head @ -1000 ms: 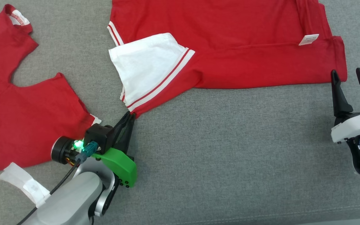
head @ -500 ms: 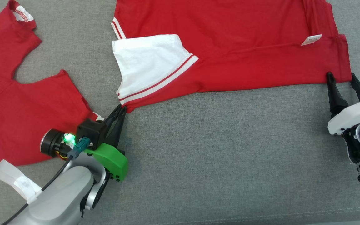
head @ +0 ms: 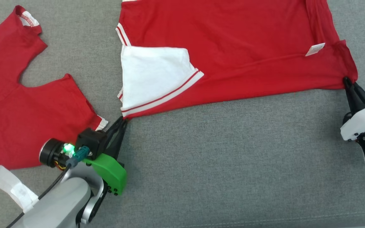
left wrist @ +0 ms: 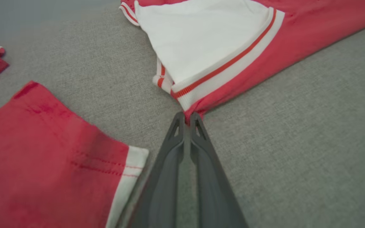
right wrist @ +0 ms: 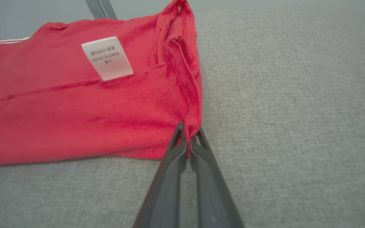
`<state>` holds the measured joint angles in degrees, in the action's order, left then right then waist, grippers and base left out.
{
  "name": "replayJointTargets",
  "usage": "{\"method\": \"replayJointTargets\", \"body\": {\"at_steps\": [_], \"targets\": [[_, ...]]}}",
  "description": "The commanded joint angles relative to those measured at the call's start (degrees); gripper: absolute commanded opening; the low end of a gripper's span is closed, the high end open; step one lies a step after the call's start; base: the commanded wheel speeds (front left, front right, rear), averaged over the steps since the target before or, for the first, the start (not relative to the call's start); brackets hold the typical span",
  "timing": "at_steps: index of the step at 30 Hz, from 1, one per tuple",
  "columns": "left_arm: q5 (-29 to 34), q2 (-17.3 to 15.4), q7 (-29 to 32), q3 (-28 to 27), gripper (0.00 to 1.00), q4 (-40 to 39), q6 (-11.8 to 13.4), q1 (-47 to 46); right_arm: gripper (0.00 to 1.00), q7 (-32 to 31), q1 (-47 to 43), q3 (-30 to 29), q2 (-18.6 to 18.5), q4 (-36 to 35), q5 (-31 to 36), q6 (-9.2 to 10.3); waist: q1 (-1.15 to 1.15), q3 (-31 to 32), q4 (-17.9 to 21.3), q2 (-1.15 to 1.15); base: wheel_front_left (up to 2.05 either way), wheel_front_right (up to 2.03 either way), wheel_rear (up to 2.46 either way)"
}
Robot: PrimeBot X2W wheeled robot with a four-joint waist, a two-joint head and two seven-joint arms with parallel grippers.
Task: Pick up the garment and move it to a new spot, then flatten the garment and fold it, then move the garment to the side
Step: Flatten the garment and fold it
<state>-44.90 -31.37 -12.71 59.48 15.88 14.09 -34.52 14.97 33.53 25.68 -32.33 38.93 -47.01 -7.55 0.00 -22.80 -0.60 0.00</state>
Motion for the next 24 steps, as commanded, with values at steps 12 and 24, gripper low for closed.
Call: {"method": "replayJointTargets", "body": {"at_steps": [12, 24], "targets": [[-2.8, -7.6, 4.0, 2.6, 0.00, -15.0, 3.6, 10.6, 0.00, 0.3, -16.1, -2.9, -7.3, -12.0, -0.7, 0.12, 0.00, 4.4, -0.9, 0.00, 0.00, 0.00, 0.00], [-5.5, -12.2, 7.3, 4.8, 0.00, -25.0, 8.4, 19.0, 0.00, 0.3, -31.5, -6.2, -9.8, -17.0, 0.5, 0.13, 0.00, 8.7, -1.5, 0.00, 0.00, 0.00, 0.00]]}}
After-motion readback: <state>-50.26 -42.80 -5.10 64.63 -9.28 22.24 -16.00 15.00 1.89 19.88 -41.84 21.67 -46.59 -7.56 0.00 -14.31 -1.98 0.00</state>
